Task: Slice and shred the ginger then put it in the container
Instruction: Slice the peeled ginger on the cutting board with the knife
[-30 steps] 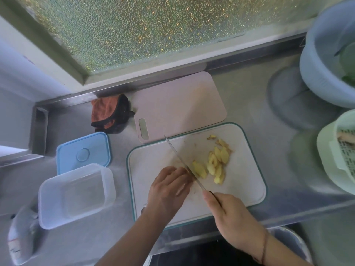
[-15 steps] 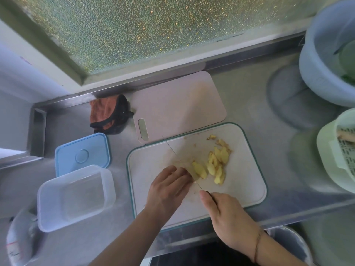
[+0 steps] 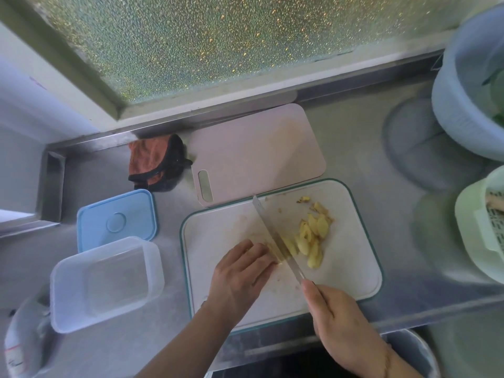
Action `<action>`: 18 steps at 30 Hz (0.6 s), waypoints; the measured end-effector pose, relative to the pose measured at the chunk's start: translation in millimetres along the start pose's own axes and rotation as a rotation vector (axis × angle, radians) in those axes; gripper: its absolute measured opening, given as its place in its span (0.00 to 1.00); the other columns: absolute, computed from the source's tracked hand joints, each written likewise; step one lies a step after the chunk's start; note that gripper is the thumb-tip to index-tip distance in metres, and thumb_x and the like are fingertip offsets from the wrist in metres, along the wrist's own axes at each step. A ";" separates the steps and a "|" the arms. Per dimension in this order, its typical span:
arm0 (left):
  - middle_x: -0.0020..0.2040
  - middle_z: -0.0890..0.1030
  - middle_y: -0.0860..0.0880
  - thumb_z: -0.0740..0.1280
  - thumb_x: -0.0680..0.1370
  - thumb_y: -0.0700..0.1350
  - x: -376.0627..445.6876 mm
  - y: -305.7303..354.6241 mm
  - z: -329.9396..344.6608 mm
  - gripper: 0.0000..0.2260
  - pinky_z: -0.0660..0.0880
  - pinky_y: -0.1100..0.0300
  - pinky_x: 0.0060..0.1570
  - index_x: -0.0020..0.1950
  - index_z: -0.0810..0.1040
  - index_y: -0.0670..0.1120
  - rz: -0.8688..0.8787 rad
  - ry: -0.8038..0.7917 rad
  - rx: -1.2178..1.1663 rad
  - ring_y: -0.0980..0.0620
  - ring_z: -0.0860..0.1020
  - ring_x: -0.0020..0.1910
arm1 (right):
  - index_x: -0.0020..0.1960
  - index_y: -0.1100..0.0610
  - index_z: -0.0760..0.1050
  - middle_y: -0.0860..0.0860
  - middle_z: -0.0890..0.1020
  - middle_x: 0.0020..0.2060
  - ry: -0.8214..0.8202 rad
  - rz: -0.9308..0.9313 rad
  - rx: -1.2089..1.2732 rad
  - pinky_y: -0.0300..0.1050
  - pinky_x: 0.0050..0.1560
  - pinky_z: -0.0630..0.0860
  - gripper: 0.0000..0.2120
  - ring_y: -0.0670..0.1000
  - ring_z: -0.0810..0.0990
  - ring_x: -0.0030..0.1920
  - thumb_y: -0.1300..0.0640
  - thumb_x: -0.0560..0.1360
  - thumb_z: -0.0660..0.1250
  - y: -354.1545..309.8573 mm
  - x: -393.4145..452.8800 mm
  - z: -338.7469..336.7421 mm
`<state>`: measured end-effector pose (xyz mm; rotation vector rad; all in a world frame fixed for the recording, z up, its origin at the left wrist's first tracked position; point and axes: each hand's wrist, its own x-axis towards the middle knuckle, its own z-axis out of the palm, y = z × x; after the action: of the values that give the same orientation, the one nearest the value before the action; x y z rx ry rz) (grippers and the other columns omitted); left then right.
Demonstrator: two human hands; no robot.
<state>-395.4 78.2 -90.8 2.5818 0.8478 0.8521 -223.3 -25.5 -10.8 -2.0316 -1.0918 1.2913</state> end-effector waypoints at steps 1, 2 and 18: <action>0.49 0.85 0.46 0.75 0.77 0.40 0.4 1.3 -0.1 0.03 0.79 0.55 0.58 0.49 0.86 0.41 -0.012 0.005 -0.007 0.48 0.82 0.49 | 0.33 0.61 0.68 0.54 0.72 0.26 -0.002 -0.013 -0.008 0.47 0.37 0.70 0.35 0.50 0.72 0.30 0.30 0.72 0.45 -3.3 0.7 0.5; 0.50 0.85 0.46 0.75 0.77 0.40 0.8 2.5 -0.2 0.03 0.79 0.54 0.57 0.49 0.86 0.41 -0.022 0.006 -0.016 0.48 0.82 0.49 | 0.33 0.61 0.69 0.56 0.73 0.27 -0.006 -0.026 -0.019 0.47 0.38 0.70 0.35 0.51 0.74 0.32 0.30 0.72 0.44 -6.5 0.2 1.2; 0.52 0.86 0.47 0.74 0.78 0.39 4.3 1.4 -1.3 0.03 0.78 0.56 0.59 0.50 0.86 0.42 0.006 0.000 -0.033 0.47 0.83 0.52 | 0.30 0.53 0.64 0.50 0.70 0.24 -0.065 -0.072 -0.134 0.40 0.34 0.65 0.28 0.46 0.71 0.31 0.31 0.69 0.44 -14.7 2.9 -2.0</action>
<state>-392.8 79.9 -87.2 2.5567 0.8195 0.8606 -226.1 -14.9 -0.5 -2.0381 -1.3003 1.2875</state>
